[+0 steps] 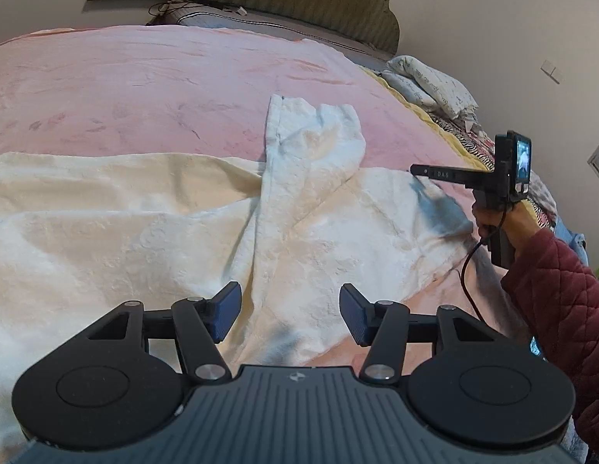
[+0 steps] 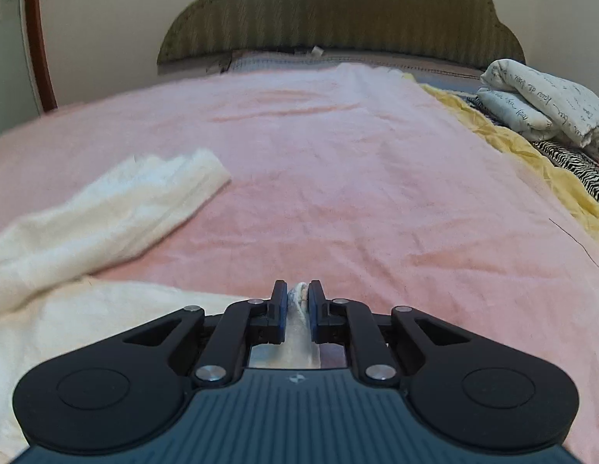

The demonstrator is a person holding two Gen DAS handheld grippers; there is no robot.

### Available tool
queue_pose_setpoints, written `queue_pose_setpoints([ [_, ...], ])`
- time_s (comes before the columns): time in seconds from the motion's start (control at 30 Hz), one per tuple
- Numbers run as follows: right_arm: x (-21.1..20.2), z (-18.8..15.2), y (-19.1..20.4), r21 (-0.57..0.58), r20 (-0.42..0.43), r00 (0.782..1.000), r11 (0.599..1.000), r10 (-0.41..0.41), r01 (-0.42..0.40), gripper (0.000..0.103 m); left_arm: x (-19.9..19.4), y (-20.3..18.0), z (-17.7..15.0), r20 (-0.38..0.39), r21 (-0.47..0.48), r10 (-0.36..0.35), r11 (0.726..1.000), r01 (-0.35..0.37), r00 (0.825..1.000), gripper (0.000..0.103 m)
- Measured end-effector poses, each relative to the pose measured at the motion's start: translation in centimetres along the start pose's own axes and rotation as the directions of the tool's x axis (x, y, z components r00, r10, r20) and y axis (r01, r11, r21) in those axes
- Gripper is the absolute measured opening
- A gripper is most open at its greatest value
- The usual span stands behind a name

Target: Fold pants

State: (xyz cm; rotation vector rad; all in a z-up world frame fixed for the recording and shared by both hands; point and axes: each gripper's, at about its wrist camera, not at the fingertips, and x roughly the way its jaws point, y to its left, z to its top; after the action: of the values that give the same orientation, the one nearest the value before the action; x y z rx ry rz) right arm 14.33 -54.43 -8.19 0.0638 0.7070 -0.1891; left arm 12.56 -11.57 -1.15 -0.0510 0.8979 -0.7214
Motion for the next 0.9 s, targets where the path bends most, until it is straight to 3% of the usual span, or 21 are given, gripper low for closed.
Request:
queue_pose_setpoints([
  [0.1,-2.8,0.1,1.0,0.017,0.101,0.978,0.983,-0.185,0.184,0.022,0.4,0.2,-0.2,0.002,0.002,-0.005,1.0,0.005,1.0,0.059],
  [0.17,-4.9,-0.4,1.8,0.026,0.154,0.985,0.997,-0.08,0.077,0.028,0.8,0.5,-0.2,-0.004,-0.01,-0.014,1.0,0.014,1.0,0.059],
  [0.2,-5.2,-0.7,2.2,0.023,0.128,0.992,1.0,0.009,-0.012,0.034,1.1,0.5,-0.2,-0.009,-0.013,-0.017,1.0,0.017,1.0,0.058],
  [0.23,-4.5,-1.0,2.7,0.016,0.055,0.994,0.996,0.089,-0.09,0.056,1.5,0.5,-0.3,-0.014,-0.011,-0.018,1.0,0.018,1.0,0.058],
  [0.27,-3.4,-1.4,3.3,0.001,-0.025,0.992,0.993,0.12,-0.12,0.062,1.9,0.4,-0.3,-0.022,-0.004,-0.012,1.0,0.012,1.0,0.058],
  [0.3,-2.6,-1.8,4.0,-0.029,-0.07,0.993,0.995,0.092,-0.094,0.062,2.3,0.3,-0.3,-0.03,0.001,-0.002,1.0,0.002,1.0,0.058],
  [0.37,-2.9,-0.8,6.2,-0.076,-0.001,1.0,0.997,-0.017,0.017,0.063,2.8,0.1,-0.4,-0.027,0.02,0.01,1.0,-0.009,1.0,0.058],
  [0.4,-3.5,0.4,7.3,-0.073,0.054,0.999,0.997,-0.006,0.01,0.063,3.0,0.0,-0.4,-0.021,0.03,0.021,0.999,-0.02,1.0,0.057],
  [0.47,-4.4,3.6,10.5,-0.088,0.154,0.983,0.992,0.1,-0.087,0.062,3.4,-0.3,-0.4,-0.007,0.051,0.042,0.998,-0.042,0.999,0.055],
  [0.53,-3.3,6.9,14.2,-0.131,0.166,0.974,0.982,0.155,-0.134,0.062,3.7,-0.4,-0.3,0.012,0.061,0.055,0.997,-0.056,0.998,0.055],
  [0.6,-0.2,9.7,17.0,-0.128,0.103,0.979,0.979,0.174,-0.16,0.062,4.1,-0.3,-0.3,0.021,0.05,0.056,0.997,-0.057,0.998,0.054],
  [0.67,4.3,11.7,18.8,-0.076,-0.006,0.992,0.989,0.128,-0.128,0.062,4.4,-0.2,-0.4,0.024,0.048,0.055,0.997,-0.056,0.998,0.054],
  [0.73,8.7,12.3,19.0,0.025,-0.158,0.98,0.993,0.119,-0.116,0.062,4.5,-0.3,-0.5,0.035,0.066,0.061,0.996,-0.063,0.998,0.054],
  [0.77,10.0,12.2,18.7,0.084,-0.195,0.972,0.99,0.129,-0.114,0.065,4.6,-0.5,-0.5,0.041,0.078,0.065,0.995,-0.068,0.997,0.054],
  [0.83,10.4,12.1,18.7,0.095,-0.167,0.978,0.989,0.124,-0.109,0.065,4.8,-0.8,-0.7,0.053,0.105,0.075,0.991,-0.08,0.996,0.051],
  [0.9,10.2,12.1,19.4,0.013,-0.16,0.985,0.998,0.07,-0.069,0.046,4.9,-1.1,-0.8,0.063,0.119,0.095,0.988,-0.102,0.993,0.042],
])
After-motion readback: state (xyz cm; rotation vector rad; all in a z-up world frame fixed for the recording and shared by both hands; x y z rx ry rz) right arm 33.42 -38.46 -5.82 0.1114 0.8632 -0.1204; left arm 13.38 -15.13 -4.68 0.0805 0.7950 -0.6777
